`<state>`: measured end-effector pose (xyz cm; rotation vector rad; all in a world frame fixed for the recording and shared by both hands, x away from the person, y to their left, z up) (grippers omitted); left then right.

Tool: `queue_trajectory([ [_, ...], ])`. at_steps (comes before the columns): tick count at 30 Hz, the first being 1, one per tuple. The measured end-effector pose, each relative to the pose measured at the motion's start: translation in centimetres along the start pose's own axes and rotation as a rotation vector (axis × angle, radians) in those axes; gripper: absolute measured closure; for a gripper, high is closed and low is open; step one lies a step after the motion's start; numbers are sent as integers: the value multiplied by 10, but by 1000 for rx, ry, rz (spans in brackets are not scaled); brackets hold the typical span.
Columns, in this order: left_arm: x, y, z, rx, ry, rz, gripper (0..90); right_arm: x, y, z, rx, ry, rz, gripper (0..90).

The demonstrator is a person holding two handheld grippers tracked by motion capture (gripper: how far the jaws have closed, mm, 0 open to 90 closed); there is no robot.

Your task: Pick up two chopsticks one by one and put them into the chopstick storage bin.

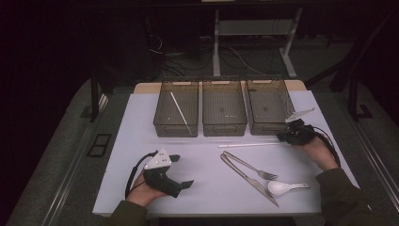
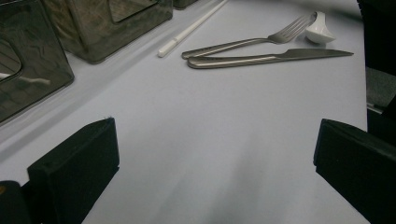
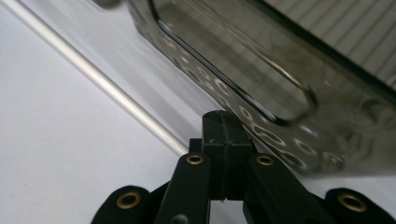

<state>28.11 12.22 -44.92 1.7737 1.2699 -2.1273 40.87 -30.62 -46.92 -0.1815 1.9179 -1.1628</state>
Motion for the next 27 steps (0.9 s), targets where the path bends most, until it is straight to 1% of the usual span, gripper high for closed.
queue_trajectory([
  [2, 0, 0, 0, 0, 0, 0, 0, 3, 0, 3, 1, 17, -6, 897],
  [3, 0, 0, 0, 1, -1, 0, 0, 4, 0, 4, 6, 16, -9, 897],
  [5, 0, 0, 0, 2, -1, -1, 0, 5, 0, 5, 0, 25, -10, 897],
  [7, 0, 0, 0, 2, -1, -1, 0, 6, -1, 5, 5, 25, -16, 898],
  [12, 0, 0, 1, 4, 0, -2, 0, 12, -6, 2, -8, 19, -28, 898],
  [19, 0, 1, 1, 8, 4, -3, 0, 21, -12, -6, -35, 7, -52, 898],
  [27, 0, 1, 2, 10, 3, -4, 0, 32, -18, -23, -76, -31, -82, 898],
])
Point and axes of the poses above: each handheld gripper's, and its own axes: y roughly forward along the jaws, x roughly out of its underside, z roughly to its right, the point moved 4 cm from there along y, roughly forward along the jaws, and after that the axes turned 13 degrees about -x, right-handed, at the moved point
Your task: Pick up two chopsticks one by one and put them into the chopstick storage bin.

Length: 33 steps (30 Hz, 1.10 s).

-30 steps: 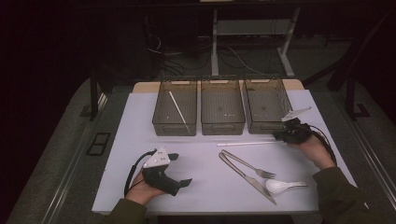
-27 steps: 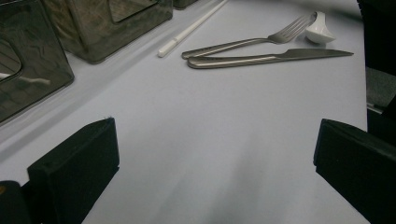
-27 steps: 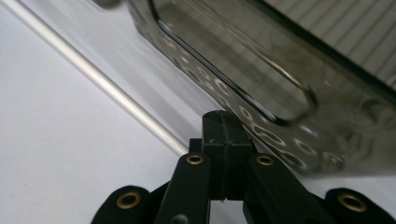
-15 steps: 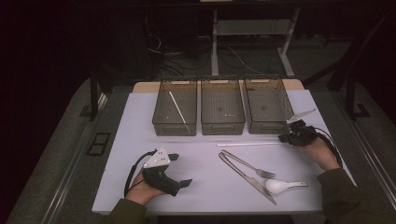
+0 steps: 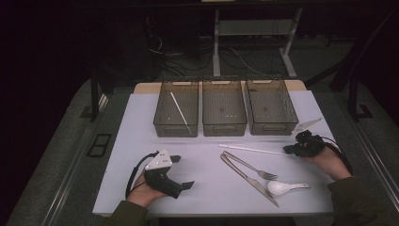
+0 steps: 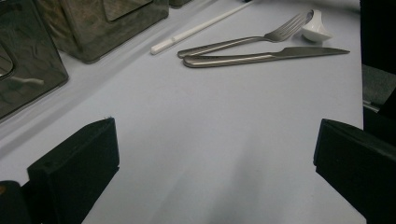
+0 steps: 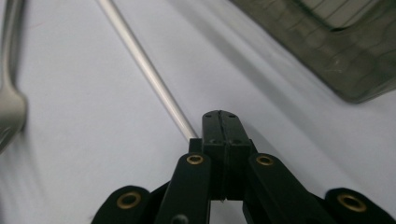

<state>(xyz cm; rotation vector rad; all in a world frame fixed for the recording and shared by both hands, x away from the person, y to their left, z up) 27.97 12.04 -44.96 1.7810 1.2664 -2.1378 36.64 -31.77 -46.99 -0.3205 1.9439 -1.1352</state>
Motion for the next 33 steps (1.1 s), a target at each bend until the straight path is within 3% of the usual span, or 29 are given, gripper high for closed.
queue_trajectory([
  [5, 0, 0, 0, 0, 1, 0, 0, 6, -1, -11, -17, -21, -19, 898],
  [9, 0, 0, 0, 2, 2, -1, 0, 4, -4, -11, -23, -19, -1, 896],
  [14, 0, 1, 0, 2, 1, -3, 0, -10, -10, -21, -81, -40, 49, 757],
  [20, 0, 1, 0, 0, 0, -1, 0, -28, -7, -29, -109, -62, 86, 637],
  [33, 0, 1, 0, 1, 0, -2, 0, -71, 19, -44, -194, -129, 117, 587],
])
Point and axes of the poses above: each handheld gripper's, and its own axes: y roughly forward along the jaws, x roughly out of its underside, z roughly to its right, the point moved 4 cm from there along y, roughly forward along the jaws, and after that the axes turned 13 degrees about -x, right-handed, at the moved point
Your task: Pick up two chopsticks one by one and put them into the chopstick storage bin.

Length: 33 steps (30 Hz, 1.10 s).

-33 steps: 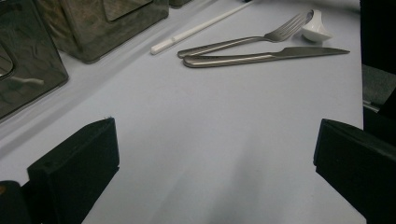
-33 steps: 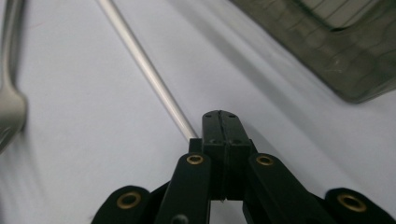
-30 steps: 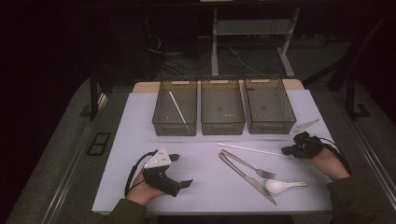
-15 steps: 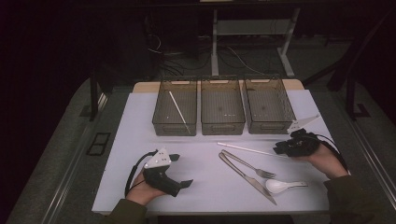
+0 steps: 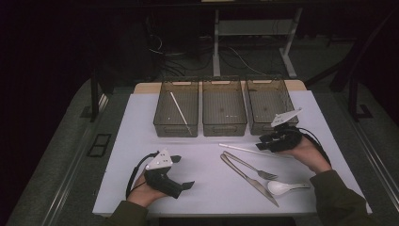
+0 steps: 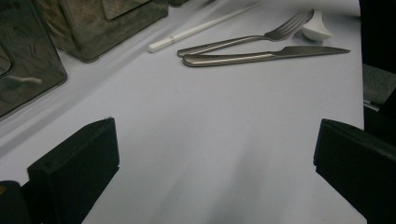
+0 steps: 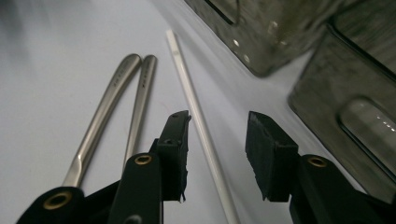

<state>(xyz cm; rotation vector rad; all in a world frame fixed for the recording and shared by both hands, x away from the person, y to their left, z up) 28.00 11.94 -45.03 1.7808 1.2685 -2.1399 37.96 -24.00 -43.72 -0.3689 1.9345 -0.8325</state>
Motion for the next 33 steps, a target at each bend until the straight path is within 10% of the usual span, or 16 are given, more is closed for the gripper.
queue_trajectory([
  [33, 0, -1, 0, 3, 3, 3, 0, 4, 45, 2, -5, -136, -170, 819],
])
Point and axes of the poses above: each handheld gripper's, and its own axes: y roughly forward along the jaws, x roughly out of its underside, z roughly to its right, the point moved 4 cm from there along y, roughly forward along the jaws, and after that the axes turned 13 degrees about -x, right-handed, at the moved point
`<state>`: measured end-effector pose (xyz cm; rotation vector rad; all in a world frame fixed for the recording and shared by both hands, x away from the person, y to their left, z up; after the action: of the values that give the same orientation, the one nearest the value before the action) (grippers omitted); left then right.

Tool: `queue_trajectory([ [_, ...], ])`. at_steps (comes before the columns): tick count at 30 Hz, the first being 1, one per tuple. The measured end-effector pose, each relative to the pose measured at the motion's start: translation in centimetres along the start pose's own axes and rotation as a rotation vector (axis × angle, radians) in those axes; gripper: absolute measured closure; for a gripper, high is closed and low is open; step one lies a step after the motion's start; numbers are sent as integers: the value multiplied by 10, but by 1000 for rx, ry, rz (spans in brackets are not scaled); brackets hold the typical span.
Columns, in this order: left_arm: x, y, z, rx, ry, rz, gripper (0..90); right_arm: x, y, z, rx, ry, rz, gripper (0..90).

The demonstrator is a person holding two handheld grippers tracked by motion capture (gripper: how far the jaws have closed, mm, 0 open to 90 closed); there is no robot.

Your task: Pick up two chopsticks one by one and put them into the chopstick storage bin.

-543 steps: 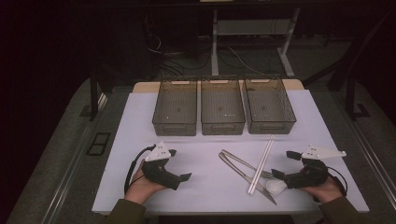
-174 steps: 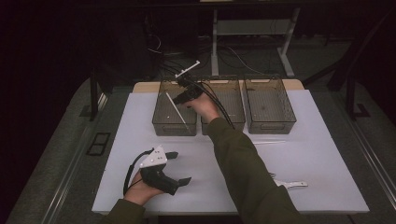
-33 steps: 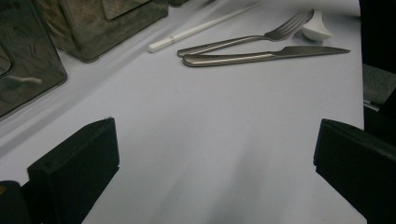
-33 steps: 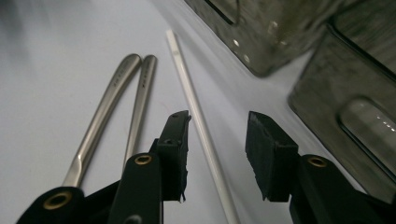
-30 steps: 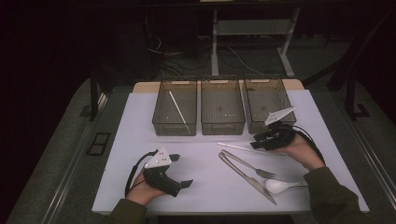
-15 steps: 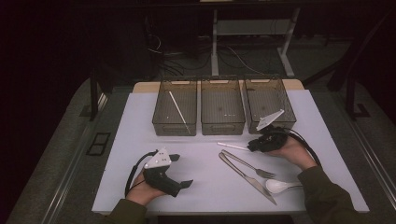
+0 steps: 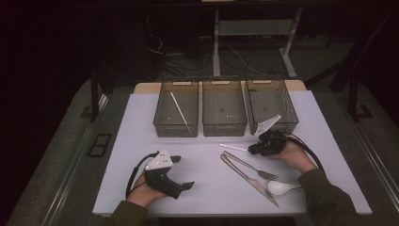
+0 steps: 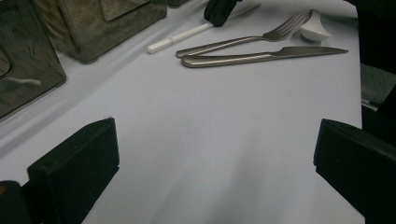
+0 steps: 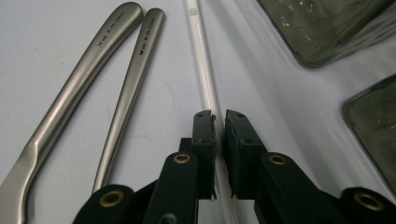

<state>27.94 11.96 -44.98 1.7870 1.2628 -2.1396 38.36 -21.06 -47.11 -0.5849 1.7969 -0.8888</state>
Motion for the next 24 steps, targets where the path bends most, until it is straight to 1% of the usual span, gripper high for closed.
queue_trajectory([
  [2, 0, 0, 0, 0, 0, 0, 0, 1, 0, -1, 24, -19, -4, 819],
  [5, 0, -1, 0, -1, 5, -5, 0, 2, 1, -3, 26, -15, 6, 824],
  [6, 0, -1, 0, -2, 4, -4, 0, 2, 1, -2, 36, -28, 7, 828],
  [9, 0, -1, 0, -2, 3, -2, 0, 2, 1, -5, 37, -23, 16, 845],
  [11, 0, -1, 0, -1, 4, -1, 0, 3, 1, -4, 41, -26, 21, 846],
  [12, 0, -1, 0, -1, 4, -1, 0, 3, 1, -5, 31, -14, 31, 846],
  [14, 0, -1, 0, -1, 3, 0, 0, 4, 0, -3, 29, -10, 36, 847],
  [15, 0, -1, 0, -1, 3, 0, 0, 4, 0, -3, 22, 0, 41, 847],
  [19, 0, -2, -1, -1, 3, 1, 0, 5, -2, -4, 10, 18, 47, 847],
  [20, 0, -2, -1, -2, 4, 1, 0, 5, -3, -3, 12, 14, 47, 847],
  [24, 0, -2, -1, -3, 4, 2, 0, 4, -11, -6, -6, 36, 76, 847],
])
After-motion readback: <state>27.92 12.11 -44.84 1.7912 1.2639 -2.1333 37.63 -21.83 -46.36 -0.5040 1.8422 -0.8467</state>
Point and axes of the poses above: each handheld gripper's, and its own axes: y roughly forward along the jaws, x roughly out of its underside, z roughly to its right, the point moved 4 cm from there along y, roughly forward along the jaws, and after that the axes turned 13 degrees about -x, right-handed, at the moved point
